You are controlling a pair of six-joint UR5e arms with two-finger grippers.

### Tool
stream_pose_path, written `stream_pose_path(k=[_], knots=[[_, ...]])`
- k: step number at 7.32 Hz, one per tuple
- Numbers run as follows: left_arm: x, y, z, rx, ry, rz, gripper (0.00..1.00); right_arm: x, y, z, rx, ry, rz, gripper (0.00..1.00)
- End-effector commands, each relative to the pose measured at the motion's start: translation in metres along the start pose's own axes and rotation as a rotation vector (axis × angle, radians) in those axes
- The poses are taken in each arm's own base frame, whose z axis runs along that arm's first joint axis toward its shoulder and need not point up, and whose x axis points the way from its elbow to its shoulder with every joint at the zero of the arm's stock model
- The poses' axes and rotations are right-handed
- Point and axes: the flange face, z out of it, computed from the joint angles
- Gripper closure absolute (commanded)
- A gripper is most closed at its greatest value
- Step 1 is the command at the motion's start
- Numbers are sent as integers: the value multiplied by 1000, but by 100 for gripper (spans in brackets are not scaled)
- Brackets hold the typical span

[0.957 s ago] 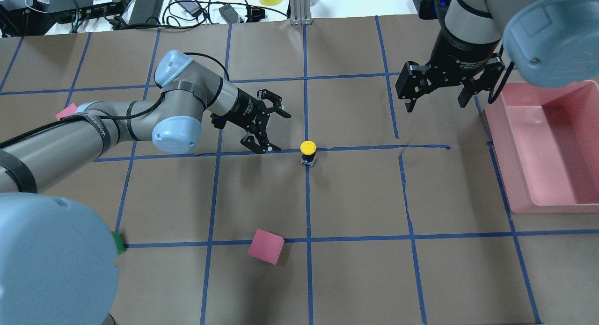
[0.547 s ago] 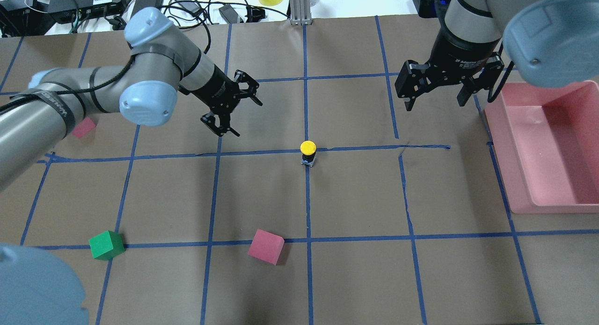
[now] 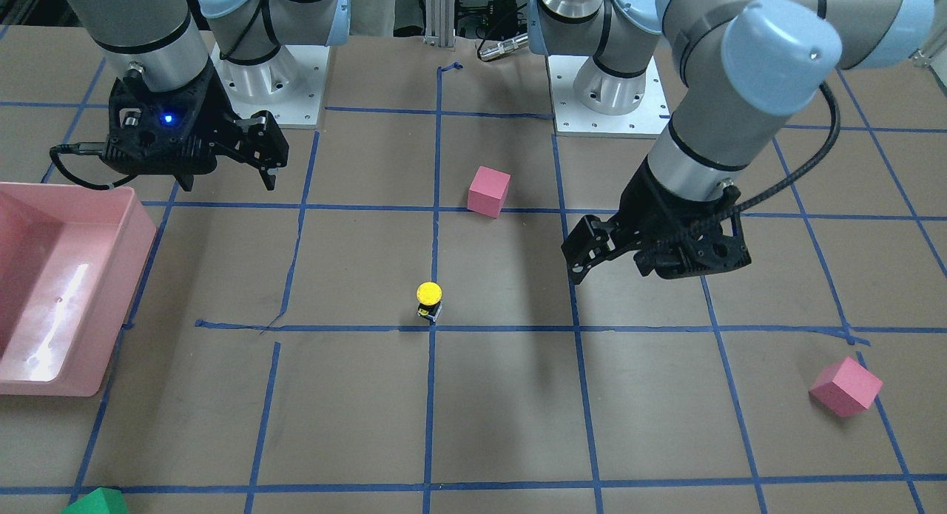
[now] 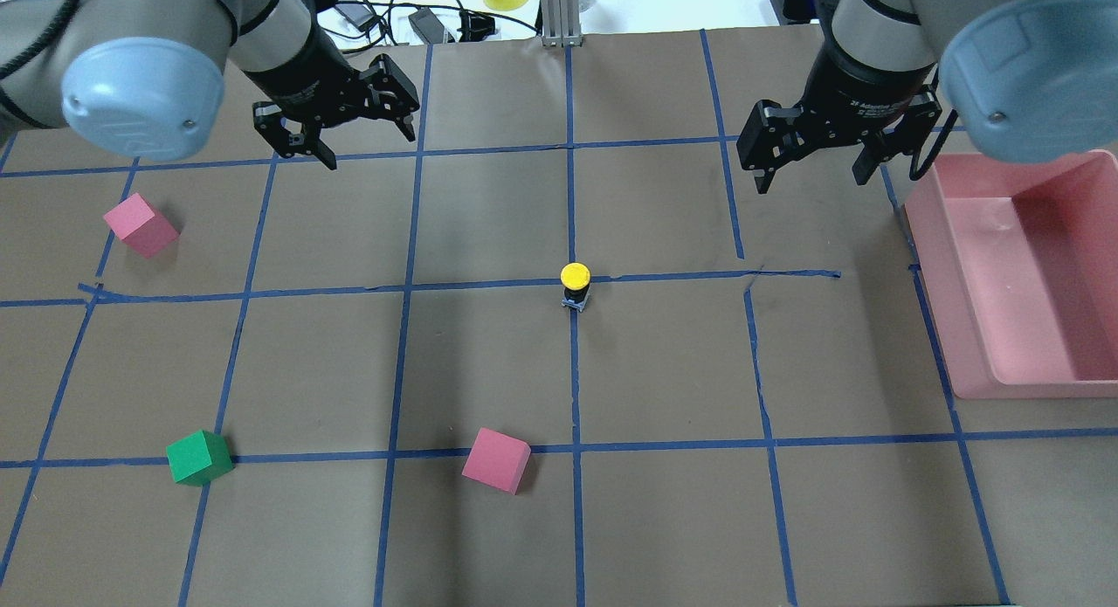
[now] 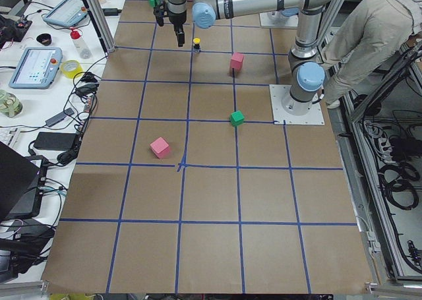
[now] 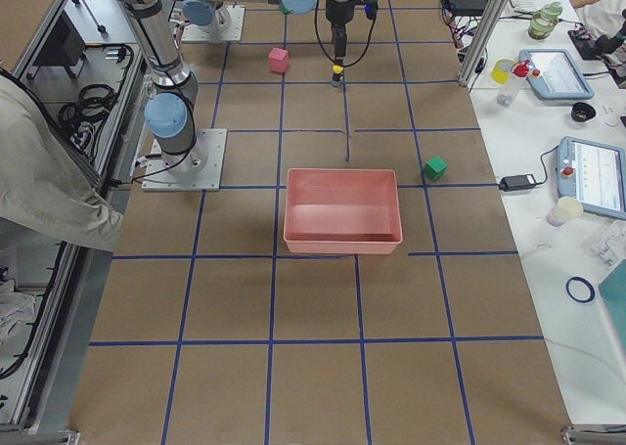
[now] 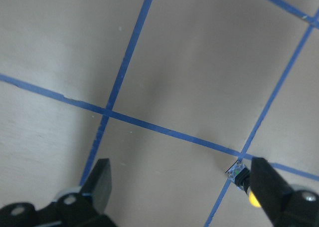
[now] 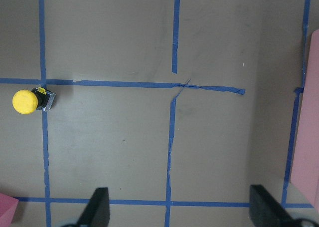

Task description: Align button upright

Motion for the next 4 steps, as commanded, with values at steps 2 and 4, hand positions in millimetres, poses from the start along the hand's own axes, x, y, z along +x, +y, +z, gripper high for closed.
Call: stream_pose_path(k=[2, 4], knots=[[-32, 17, -39, 14, -123, 151, 0, 0, -1, -1, 5, -4, 2, 0], [-39, 28, -56, 5, -123, 171, 0, 0, -1, -1, 5, -4, 0, 0]])
